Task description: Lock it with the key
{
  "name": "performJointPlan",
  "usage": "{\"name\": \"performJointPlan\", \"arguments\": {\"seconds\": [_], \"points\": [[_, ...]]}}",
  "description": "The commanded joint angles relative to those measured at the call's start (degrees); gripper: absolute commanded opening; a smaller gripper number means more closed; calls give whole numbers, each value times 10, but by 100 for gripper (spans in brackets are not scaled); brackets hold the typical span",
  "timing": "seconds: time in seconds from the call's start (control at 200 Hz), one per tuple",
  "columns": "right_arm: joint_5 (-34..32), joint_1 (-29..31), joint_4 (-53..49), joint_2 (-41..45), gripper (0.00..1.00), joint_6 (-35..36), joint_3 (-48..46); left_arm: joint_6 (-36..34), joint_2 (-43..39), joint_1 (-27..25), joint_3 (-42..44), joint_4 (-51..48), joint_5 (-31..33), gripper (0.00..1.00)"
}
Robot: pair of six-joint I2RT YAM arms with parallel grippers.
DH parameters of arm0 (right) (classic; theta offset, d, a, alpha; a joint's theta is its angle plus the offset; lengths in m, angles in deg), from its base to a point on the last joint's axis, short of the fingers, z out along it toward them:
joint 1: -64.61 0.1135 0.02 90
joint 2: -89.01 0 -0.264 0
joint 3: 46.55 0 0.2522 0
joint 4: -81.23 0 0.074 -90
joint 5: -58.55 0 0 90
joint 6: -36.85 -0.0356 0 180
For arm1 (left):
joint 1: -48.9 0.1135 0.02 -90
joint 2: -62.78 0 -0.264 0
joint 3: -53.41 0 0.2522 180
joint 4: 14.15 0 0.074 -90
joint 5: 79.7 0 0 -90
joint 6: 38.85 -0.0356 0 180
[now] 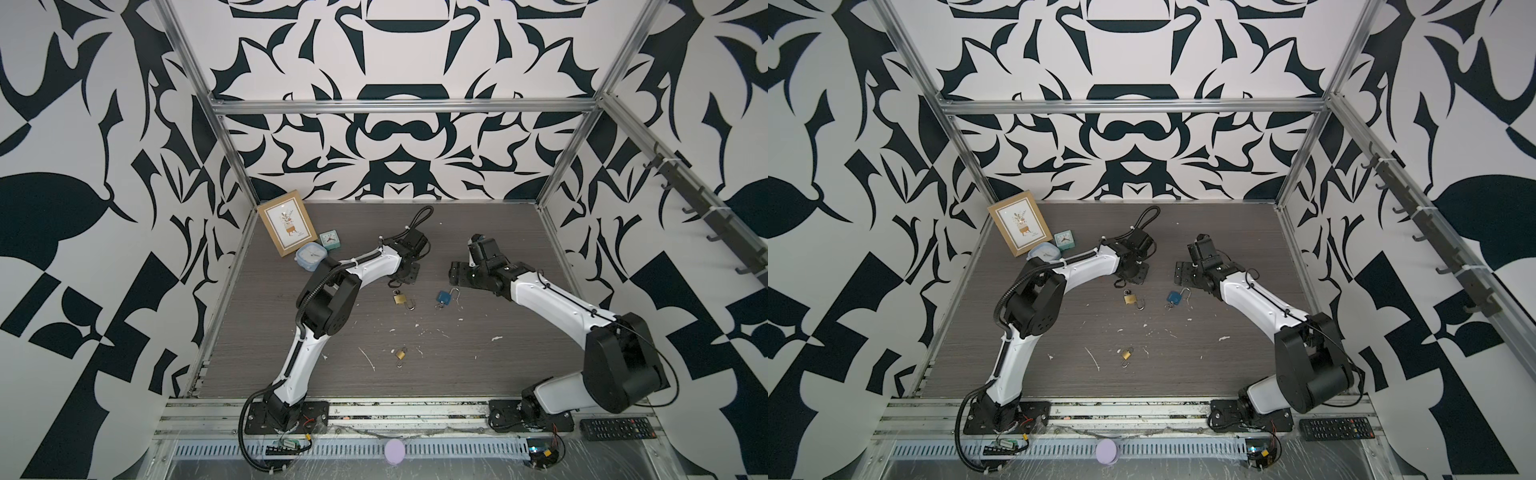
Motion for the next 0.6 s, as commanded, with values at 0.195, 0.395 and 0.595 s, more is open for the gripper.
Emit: {"name": "performJointPlan", "arguments": {"seconds": [0.195, 0.395, 0.595], "points": [[108, -47, -6, 92, 90, -5, 53, -205, -230, -2, 125, 118, -108, 0], [204, -51, 7, 126, 91, 18, 59, -347, -342, -2, 203, 114, -182, 0], [322, -51, 35, 140, 91, 42, 51, -481, -465, -3, 315, 171, -279, 0]]}}
